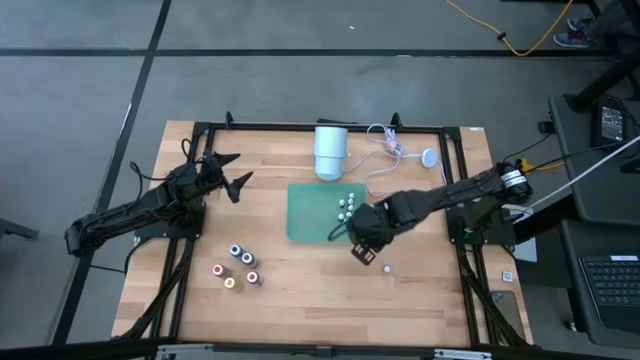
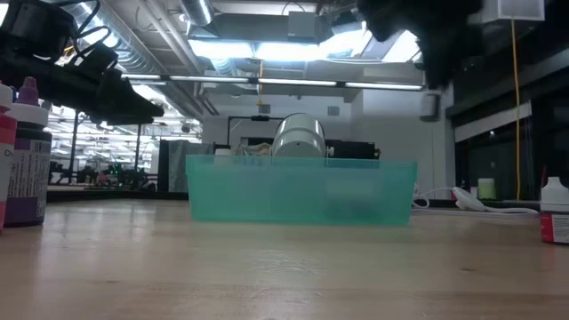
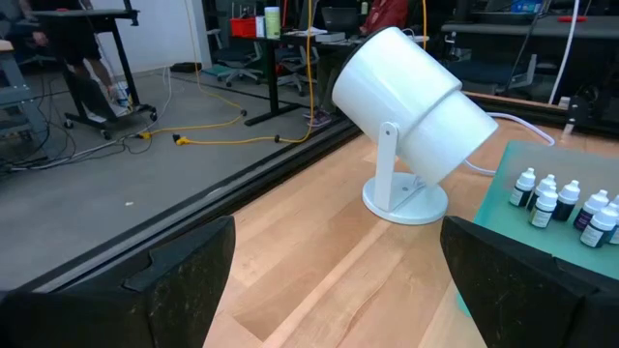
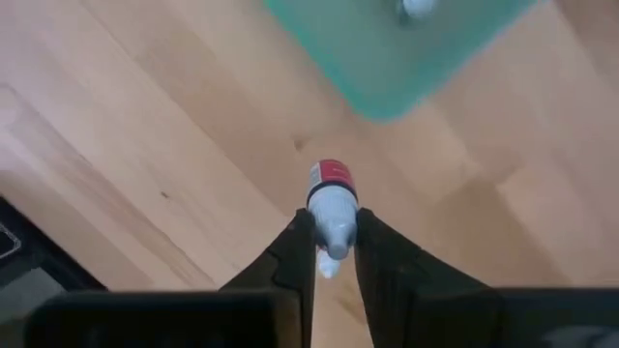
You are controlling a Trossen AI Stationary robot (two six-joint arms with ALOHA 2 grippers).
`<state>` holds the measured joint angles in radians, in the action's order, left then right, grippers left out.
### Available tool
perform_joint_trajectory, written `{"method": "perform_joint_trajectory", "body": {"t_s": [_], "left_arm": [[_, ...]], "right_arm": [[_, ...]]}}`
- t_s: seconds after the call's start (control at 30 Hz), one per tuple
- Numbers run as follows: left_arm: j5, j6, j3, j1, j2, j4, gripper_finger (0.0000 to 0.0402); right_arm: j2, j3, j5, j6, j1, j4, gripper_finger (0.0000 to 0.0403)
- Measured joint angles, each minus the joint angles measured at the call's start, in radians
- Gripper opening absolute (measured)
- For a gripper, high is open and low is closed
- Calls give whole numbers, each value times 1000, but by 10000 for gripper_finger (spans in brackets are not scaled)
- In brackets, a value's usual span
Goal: Pick & Place food coloring
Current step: Put the small pink food coloring bottle into the green bin
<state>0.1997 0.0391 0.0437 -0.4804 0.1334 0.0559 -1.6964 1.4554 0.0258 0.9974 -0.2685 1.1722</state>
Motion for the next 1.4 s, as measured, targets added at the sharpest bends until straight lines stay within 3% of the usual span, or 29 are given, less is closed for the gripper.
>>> {"method": "perform_joint_trajectory", "body": {"t_s": [0.17,0.5,0.97,1.4], "left_arm": [[0,0,0,0,0,0,361],[0,0,0,0,0,0,361],[0,0,0,0,0,0,361],[0,0,0,0,0,0,361]], "right_arm": [[-48,68,-18,-148,79,19,66],[-179,78,-19,-322,171,-30,69],[-289,78,-16,-378,187,-95,69],[-308,41,-30,-377,188,-143,71]]}}
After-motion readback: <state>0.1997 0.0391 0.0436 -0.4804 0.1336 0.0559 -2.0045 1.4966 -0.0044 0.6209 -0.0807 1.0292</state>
